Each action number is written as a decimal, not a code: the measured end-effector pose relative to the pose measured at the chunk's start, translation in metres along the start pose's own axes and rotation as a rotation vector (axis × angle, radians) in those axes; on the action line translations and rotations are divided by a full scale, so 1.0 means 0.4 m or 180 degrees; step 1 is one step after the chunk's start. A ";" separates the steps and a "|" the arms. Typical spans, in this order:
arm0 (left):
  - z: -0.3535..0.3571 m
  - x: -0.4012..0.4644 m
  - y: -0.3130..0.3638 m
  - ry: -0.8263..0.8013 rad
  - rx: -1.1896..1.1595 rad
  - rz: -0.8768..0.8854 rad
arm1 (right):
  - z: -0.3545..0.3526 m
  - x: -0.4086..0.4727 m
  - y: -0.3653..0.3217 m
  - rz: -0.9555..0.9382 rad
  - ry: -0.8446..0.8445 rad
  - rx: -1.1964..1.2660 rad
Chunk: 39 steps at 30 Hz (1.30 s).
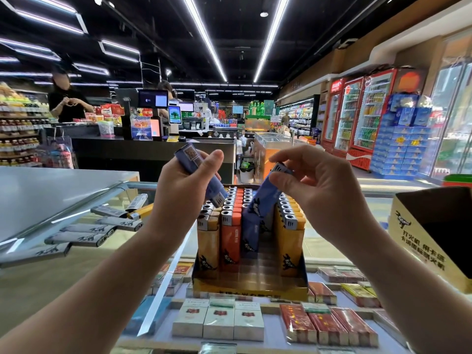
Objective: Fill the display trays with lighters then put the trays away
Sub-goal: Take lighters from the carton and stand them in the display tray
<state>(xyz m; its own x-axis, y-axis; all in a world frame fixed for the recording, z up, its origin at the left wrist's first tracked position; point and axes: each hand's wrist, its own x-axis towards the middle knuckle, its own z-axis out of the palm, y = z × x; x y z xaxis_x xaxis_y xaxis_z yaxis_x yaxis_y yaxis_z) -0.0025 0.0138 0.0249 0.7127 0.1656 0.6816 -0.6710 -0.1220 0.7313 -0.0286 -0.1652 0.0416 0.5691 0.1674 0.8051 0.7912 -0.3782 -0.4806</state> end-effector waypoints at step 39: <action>-0.002 -0.003 0.013 -0.0502 -0.0424 -0.0149 | 0.050 -0.036 -0.010 -0.0724 -0.0661 -0.1254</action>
<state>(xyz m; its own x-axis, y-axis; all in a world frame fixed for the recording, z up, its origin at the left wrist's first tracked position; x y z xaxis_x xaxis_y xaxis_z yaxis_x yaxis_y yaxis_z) -0.0070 0.0135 0.0278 0.7598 0.0114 0.6500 -0.6501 0.0144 0.7597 -0.0355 -0.1477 0.0250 0.4563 0.4483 0.7687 0.7785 -0.6195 -0.1009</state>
